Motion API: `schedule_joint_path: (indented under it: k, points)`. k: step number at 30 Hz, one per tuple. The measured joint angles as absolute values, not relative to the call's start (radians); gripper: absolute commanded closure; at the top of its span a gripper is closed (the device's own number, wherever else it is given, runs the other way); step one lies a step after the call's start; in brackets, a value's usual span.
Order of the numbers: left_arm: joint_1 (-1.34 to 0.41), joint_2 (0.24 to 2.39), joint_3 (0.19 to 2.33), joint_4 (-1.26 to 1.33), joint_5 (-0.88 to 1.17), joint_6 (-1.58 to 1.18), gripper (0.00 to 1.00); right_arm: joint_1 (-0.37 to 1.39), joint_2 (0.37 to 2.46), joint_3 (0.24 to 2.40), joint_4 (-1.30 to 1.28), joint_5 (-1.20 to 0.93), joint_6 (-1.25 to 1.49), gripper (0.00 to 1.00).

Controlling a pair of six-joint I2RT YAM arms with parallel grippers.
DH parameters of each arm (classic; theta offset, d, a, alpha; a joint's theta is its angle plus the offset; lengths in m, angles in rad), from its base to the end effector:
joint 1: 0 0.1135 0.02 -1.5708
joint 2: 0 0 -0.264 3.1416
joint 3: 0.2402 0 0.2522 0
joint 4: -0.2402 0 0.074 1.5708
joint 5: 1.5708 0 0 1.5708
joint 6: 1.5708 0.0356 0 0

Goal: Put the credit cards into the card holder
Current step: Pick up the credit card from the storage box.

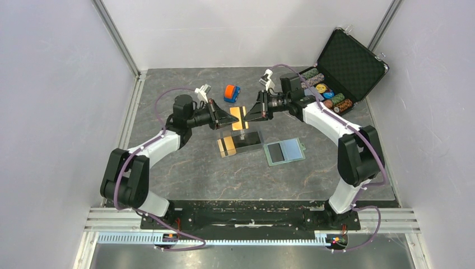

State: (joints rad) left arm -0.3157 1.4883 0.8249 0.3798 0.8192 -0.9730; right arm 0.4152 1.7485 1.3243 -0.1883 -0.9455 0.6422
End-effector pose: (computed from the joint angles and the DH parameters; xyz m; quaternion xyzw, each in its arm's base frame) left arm 0.2986 -0.1249 0.2455 -0.0106 0.7716 -0.5853 0.2487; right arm 0.3472 0.1846 0.2727 -0.1191 0.8088 0.5559 0.1506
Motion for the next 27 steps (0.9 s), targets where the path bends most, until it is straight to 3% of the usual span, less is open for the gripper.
schedule_joint_path:
  k: [3,6,9,13,16,22,27]
  points:
    - [-0.317,1.497,0.822,0.463,0.84,-1.016,0.98,0.405,1.748,1.31,-0.173,-0.946,0.671,0.41]
    - [-0.321,1.5,0.807,0.509,0.841,-1.044,0.93,0.408,1.743,1.306,-0.145,-0.948,0.679,0.21]
    - [-0.321,1.5,0.784,0.55,0.842,-1.061,0.85,0.4,1.72,1.291,-0.124,-0.95,0.685,0.13]
    - [-0.321,1.5,0.745,0.633,0.849,-1.097,0.87,0.363,1.697,1.275,-0.088,-0.968,0.687,0.13]
    - [-0.321,1.5,0.717,0.731,0.852,-1.15,0.97,0.34,1.684,1.246,-0.047,-0.988,0.695,0.24]
    - [-0.321,1.515,0.684,0.987,0.871,-1.283,0.98,0.328,1.658,1.142,0.115,-1.041,0.791,0.31]
    - [-0.321,1.541,0.68,1.104,0.872,-1.354,0.98,0.332,1.642,1.029,0.358,-1.085,0.963,0.44]
